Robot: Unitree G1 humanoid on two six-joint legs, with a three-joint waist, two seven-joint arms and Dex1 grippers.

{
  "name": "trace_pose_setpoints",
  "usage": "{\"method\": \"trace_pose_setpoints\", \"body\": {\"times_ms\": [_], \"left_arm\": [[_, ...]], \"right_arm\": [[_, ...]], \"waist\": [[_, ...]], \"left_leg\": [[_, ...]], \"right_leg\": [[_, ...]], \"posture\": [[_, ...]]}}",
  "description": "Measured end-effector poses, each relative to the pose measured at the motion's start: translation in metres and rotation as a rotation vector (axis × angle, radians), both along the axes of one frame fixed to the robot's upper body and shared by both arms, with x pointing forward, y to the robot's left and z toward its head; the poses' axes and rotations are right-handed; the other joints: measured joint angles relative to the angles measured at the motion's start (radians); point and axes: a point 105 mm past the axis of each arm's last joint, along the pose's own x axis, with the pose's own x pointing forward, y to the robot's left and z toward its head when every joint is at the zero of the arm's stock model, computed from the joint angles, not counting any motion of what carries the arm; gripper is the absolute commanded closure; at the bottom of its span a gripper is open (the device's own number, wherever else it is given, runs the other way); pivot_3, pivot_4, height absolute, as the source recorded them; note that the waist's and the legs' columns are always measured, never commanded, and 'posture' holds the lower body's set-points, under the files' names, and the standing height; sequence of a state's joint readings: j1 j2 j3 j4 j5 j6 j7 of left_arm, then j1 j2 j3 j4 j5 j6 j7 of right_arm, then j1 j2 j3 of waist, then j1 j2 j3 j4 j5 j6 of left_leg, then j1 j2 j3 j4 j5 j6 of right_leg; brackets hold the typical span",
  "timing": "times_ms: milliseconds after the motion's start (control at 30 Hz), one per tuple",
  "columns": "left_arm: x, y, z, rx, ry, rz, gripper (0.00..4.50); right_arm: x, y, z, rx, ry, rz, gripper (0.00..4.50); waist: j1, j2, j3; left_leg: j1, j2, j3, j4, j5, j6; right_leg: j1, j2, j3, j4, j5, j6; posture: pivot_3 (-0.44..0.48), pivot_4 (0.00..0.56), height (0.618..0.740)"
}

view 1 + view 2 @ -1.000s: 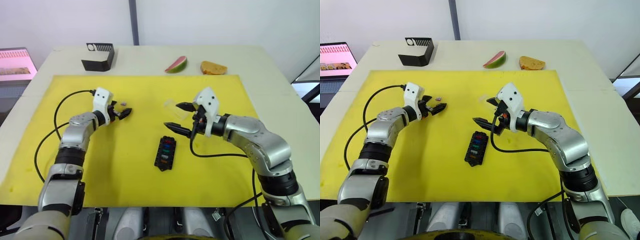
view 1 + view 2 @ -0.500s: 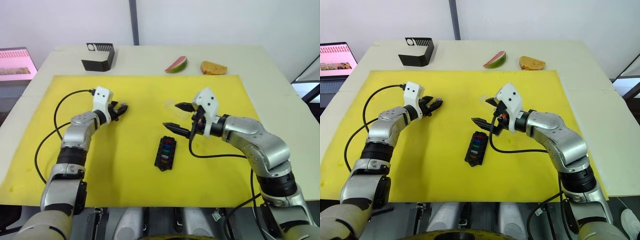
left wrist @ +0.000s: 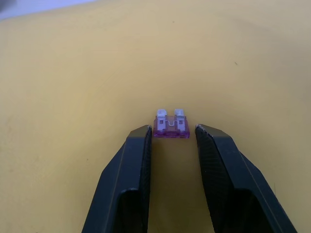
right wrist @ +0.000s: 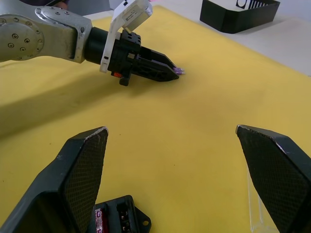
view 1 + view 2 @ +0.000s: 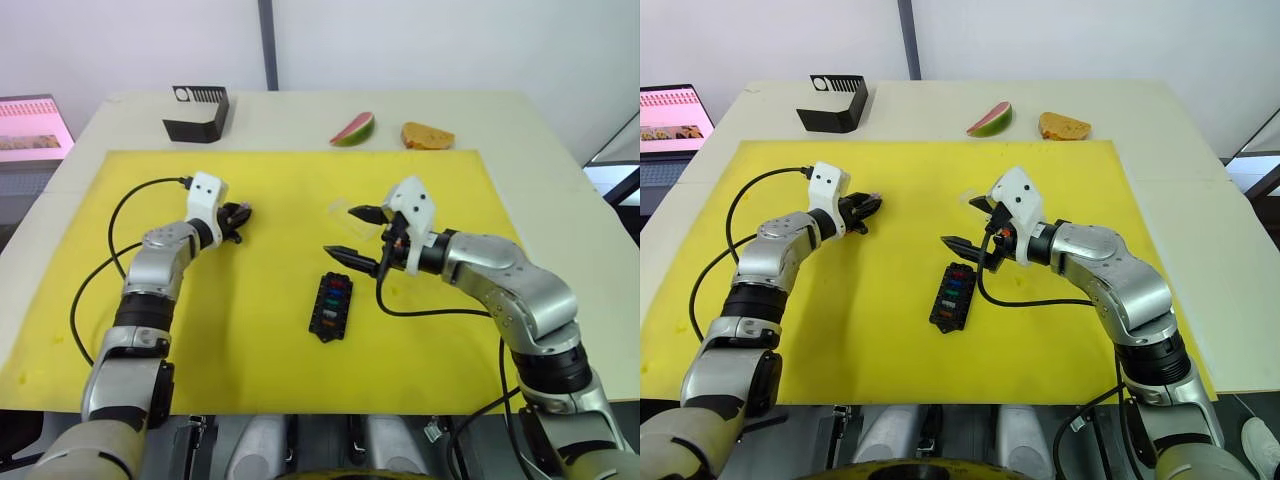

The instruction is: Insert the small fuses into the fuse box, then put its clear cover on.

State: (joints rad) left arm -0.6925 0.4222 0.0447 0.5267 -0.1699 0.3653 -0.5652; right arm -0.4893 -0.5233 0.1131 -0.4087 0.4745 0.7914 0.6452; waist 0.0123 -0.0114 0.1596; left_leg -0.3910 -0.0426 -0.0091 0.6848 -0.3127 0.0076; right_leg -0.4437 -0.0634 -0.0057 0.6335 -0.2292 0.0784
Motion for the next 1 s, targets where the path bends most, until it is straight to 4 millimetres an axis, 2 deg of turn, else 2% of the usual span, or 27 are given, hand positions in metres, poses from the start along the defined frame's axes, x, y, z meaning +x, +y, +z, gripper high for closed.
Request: {"method": "trace_pose_setpoints", "body": {"times_ms": [567,700,1000], "left_arm": [[-0.0005,-0.0002,0.0000,0.006,0.000,-0.011,2.99],[-0.0007,-0.0006,0.0001,0.007,0.000,-0.017,4.17],[-0.0007,-0.0003,0.0004,0.011,0.000,-0.021,4.17]], "right_arm": [[-0.0008,0.0005,-0.0001,0.000,0.002,0.009,0.00],[-0.0009,0.0007,-0.0003,0.000,0.003,0.010,0.00],[-0.0013,0.0009,-0.0005,-0.001,0.005,0.013,0.00]], "waist": [[0.000,0.000,0.000],[0.000,0.000,0.000],[0.000,0.000,0.000]], "left_leg": [[0.000,0.000,0.000,0.000,0.000,0.000],[0.000,0.000,0.000,0.000,0.000,0.000],[0.000,0.000,0.000,0.000,0.000,0.000]], "right_leg": [[0.000,0.000,0.000,0.000,0.000,0.000],[0.000,0.000,0.000,0.000,0.000,0.000],[0.000,0.000,0.000,0.000,0.000,0.000]], "posture": [[0.000,0.150,0.740],[0.000,0.150,0.740],[0.000,0.150,0.740]]}}
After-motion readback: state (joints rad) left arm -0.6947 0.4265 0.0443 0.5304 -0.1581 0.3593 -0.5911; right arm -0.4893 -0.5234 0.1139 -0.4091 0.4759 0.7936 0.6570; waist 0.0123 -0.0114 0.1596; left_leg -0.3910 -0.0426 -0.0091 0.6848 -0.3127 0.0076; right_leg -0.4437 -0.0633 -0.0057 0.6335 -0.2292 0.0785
